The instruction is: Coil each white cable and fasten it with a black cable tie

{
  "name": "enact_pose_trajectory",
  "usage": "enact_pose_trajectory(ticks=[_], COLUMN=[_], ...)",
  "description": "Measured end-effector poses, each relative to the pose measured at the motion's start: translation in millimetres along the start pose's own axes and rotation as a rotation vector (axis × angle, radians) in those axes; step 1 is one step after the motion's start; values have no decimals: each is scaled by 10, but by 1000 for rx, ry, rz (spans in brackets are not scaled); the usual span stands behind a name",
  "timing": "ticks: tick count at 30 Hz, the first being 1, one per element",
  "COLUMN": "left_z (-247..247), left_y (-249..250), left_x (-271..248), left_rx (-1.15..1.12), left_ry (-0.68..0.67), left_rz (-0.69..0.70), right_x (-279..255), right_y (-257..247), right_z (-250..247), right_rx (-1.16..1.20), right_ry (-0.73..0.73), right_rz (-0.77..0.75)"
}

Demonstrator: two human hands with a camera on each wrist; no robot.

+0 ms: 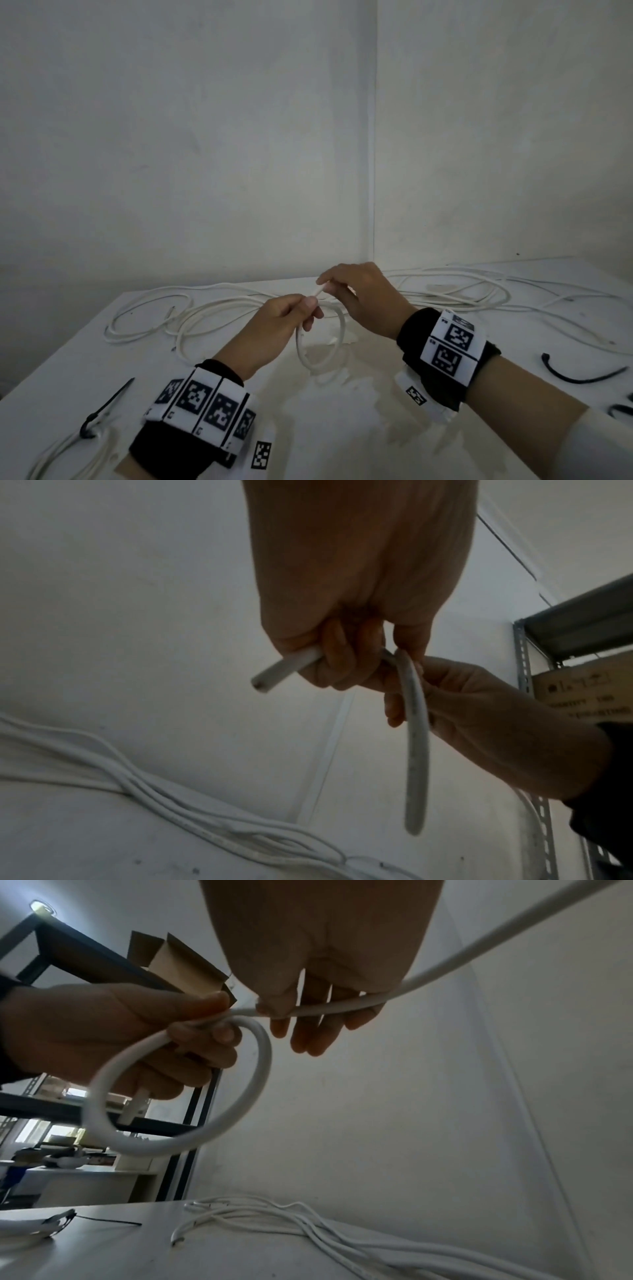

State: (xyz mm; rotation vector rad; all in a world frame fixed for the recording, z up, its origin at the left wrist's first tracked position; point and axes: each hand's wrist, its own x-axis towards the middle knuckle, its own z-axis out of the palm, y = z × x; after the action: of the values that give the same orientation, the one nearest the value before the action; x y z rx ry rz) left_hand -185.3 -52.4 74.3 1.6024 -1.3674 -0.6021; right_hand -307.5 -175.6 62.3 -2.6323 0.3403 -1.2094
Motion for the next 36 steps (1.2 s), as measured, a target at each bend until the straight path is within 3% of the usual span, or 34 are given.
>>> enact_pose_trajectory(ticks=[3, 5, 9, 13, 25, 36], left_z=[-36, -33, -45, -88, -74, -81], left_y=[37, 65, 71, 50, 169, 158], left_x=[-60, -107, -120, -115, -81, -82], left_rx=[-110, -184, -280, -295, -32, 164], left_ry=[-7, -19, 38, 74, -15, 30], left_rz=[-45, -49, -62, -65, 27, 20], right_x=[0, 12, 44, 18, -41, -18], right_y=[38, 37, -74, -175, -221, -319], right_z=[-6, -7, -57, -127, -322, -304], right_rx=[-83, -13, 227, 258, 245, 258], right_ry=[-15, -23, -188, -209, -169, -168], right_rz=[68, 72, 206, 242, 263, 309])
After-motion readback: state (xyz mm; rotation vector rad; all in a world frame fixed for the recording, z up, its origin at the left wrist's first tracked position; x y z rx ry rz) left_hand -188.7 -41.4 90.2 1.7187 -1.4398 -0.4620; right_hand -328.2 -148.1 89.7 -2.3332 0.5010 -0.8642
